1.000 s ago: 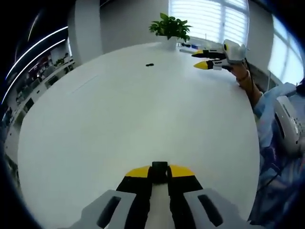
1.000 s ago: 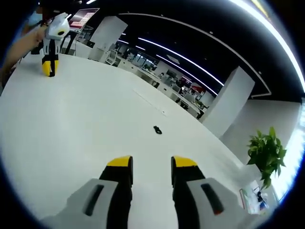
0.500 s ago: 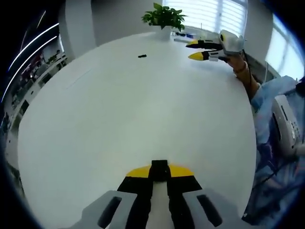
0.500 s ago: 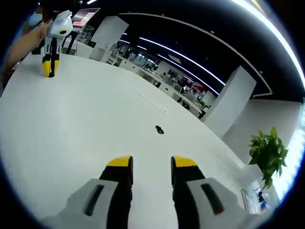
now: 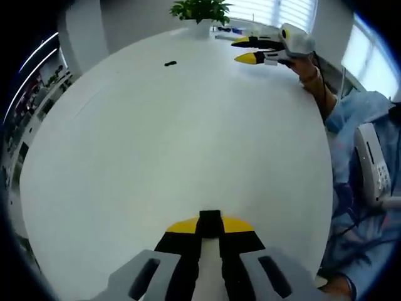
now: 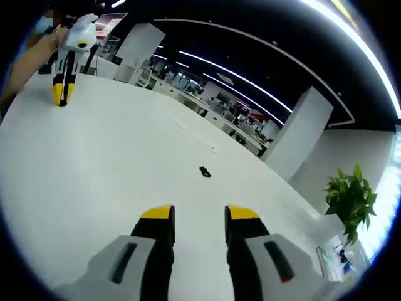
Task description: Snap the two parts of the plastic buckle together until the buckle closes and remains connected.
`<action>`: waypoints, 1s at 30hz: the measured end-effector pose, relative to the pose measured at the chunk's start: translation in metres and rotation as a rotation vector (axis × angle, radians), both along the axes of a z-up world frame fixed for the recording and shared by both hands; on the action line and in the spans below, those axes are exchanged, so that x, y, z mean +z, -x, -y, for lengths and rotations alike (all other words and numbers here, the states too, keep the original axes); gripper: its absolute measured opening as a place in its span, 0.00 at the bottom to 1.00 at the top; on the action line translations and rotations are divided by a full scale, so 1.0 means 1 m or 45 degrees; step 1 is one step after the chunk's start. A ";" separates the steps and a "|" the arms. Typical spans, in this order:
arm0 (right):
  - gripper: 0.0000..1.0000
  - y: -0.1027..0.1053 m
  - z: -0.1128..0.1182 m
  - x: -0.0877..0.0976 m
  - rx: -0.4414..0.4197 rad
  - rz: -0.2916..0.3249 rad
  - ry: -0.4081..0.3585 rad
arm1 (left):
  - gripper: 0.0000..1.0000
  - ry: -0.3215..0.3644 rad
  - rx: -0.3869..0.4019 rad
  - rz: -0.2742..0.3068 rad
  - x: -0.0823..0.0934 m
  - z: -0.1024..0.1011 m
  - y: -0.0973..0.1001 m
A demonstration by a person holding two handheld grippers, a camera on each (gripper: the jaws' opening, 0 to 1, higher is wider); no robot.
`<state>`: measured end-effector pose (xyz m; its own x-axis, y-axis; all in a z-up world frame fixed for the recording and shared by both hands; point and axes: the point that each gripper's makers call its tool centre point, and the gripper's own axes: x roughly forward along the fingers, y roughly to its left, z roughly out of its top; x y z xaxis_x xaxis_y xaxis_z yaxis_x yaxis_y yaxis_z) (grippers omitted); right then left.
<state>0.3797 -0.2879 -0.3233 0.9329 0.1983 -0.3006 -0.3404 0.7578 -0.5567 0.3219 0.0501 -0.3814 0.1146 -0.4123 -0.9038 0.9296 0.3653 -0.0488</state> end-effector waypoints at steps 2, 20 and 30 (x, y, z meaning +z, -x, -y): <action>0.31 -0.001 0.003 0.001 -0.014 0.005 -0.020 | 0.10 -0.019 -0.017 -0.006 0.000 0.002 0.002; 0.32 -0.006 0.007 0.004 -0.032 0.008 -0.252 | 0.10 0.071 -0.079 0.045 0.000 0.003 0.017; 0.32 -0.013 -0.002 0.006 0.010 -0.021 -0.391 | 0.10 0.116 -0.181 0.033 0.001 0.015 0.035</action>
